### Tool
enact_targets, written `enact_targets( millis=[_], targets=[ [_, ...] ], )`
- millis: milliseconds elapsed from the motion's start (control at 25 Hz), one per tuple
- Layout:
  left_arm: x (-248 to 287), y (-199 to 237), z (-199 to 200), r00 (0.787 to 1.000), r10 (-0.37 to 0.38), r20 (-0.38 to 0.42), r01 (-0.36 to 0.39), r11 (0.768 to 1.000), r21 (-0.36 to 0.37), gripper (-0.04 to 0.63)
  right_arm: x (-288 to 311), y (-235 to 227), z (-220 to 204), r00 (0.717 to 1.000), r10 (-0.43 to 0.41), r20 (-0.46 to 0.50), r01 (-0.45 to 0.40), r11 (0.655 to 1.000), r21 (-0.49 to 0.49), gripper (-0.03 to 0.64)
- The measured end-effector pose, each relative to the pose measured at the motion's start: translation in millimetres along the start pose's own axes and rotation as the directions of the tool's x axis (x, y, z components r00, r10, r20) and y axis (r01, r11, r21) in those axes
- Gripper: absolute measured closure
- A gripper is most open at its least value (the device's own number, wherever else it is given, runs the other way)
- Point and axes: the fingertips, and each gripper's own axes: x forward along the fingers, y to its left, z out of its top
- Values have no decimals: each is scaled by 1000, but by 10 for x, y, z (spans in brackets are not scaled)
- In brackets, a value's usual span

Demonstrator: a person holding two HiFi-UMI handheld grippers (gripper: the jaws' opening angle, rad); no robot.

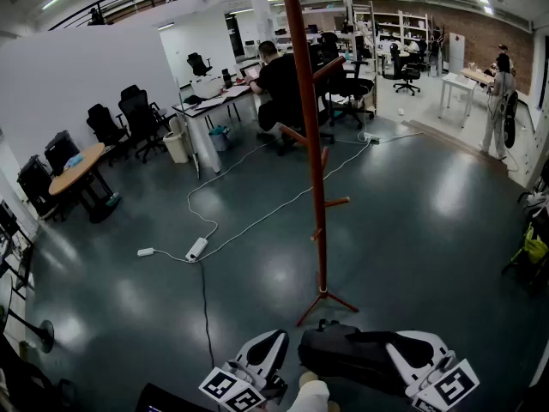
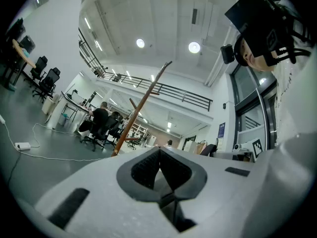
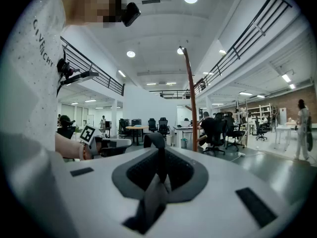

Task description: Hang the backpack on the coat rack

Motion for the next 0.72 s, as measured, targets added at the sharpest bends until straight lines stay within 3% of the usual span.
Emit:
enact_targets(
  millis=[320,720],
  targets=[
    [750,656,-47,1000,-11,7,11,1000,1,586,670,-572,-104,1000,11,-23,-11,1000,-6,574],
    [1578,1298,185,999,-32,20,33,999,-33,586,1544,-996,-39,995,66,-74,-66,998,4,574]
  ],
)
